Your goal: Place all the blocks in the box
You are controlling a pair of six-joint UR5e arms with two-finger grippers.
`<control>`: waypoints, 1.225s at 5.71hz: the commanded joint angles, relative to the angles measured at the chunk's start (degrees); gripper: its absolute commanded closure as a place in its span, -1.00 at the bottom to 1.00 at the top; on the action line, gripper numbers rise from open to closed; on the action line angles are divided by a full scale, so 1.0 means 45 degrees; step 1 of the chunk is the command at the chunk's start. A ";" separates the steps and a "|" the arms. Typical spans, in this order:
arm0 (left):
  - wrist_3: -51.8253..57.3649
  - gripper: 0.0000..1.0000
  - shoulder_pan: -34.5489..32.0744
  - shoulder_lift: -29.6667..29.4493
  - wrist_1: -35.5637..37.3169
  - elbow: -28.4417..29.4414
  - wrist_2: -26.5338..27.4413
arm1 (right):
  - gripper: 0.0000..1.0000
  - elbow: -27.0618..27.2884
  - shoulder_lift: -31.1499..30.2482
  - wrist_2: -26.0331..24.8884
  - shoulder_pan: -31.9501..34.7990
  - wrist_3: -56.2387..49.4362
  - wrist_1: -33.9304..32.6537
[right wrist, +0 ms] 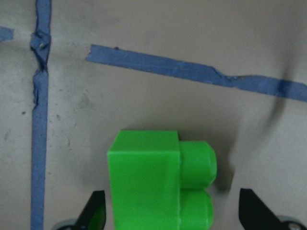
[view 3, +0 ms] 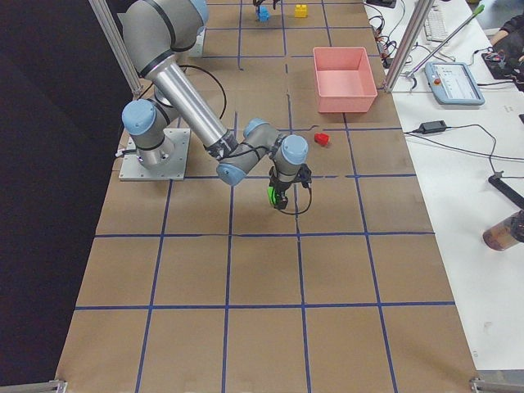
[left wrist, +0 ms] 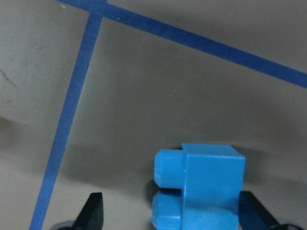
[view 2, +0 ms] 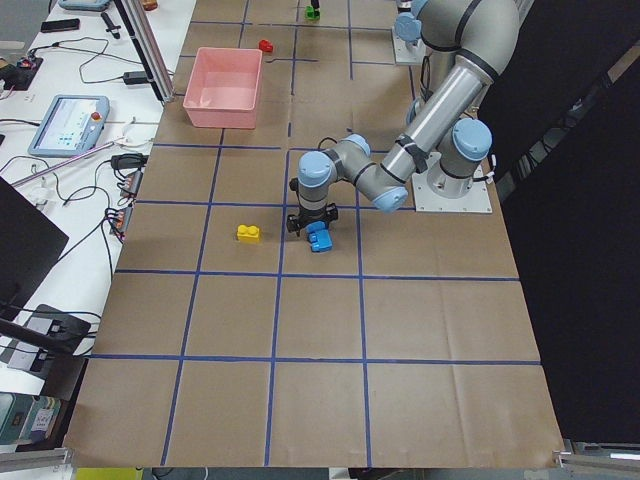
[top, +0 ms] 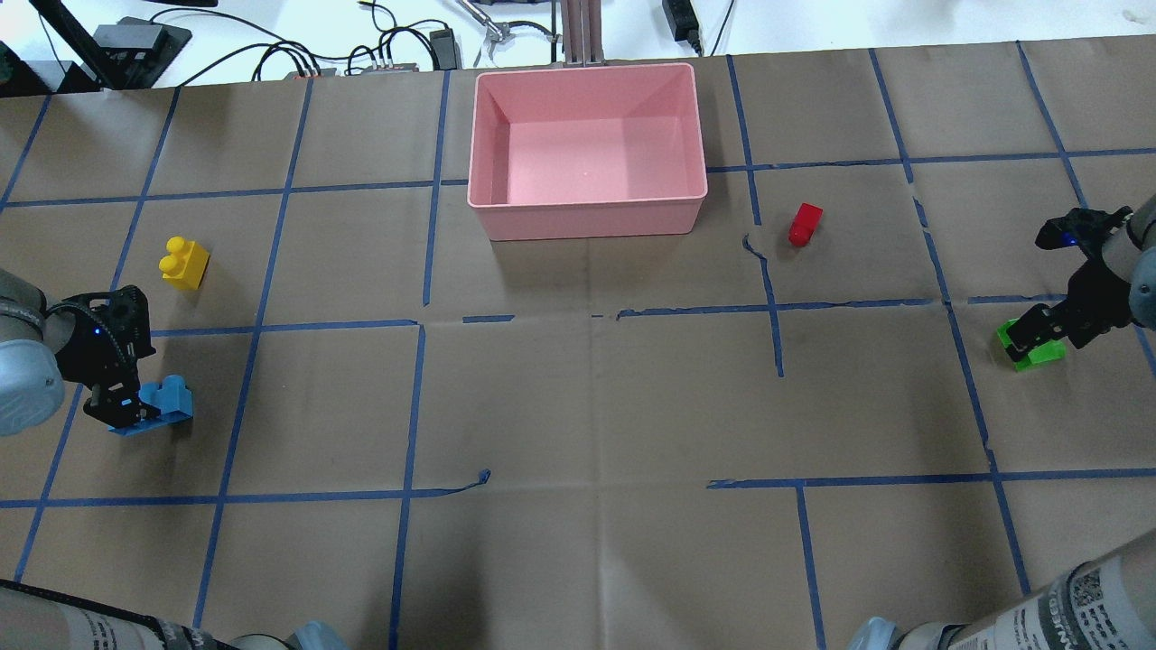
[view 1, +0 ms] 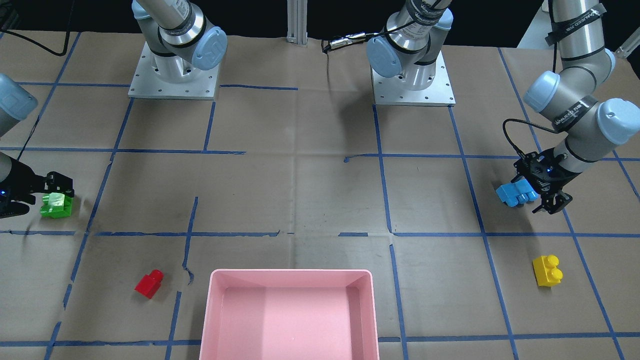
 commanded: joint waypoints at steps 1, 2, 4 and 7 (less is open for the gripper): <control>0.0117 -0.96 -0.0005 -0.0061 0.0025 -0.0130 0.0007 | -0.74 0.0003 0.0034 0.0019 0.0001 0.0037 -0.0240; 0.0292 -0.96 0.0034 -0.0158 0.0044 -0.0150 0.0007 | -0.60 -0.0017 0.0014 0.0039 0.0020 0.0037 -0.0240; 0.0254 -0.95 0.0034 -0.0178 0.0084 -0.0384 0.0046 | -0.23 -0.0036 0.0014 0.0468 0.0021 0.0038 -0.0591; 0.0196 0.71 0.0073 -0.0159 0.0142 -0.0346 0.0085 | 0.34 -0.0056 -0.0045 0.0449 0.0021 0.0018 -0.0611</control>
